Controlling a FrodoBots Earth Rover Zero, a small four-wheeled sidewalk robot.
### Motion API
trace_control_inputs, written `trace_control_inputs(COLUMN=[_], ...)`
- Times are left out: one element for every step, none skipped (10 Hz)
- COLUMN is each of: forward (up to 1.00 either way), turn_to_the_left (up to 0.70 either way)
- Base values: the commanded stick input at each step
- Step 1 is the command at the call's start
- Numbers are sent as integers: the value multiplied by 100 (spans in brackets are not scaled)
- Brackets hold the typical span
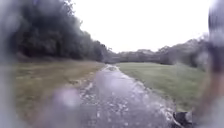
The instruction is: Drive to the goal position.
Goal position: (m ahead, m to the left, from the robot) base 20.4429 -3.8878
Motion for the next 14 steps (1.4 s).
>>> trace_control_inputs(forward=[0, 0, 0, 0, 0, 0, 0, 2, 49, 85, 85, 85, 77, 21], turn_to_the_left=[0, 0, 0, 0, 0, 0, 0, 0, 0, 0, 0, 0, 0, 0])
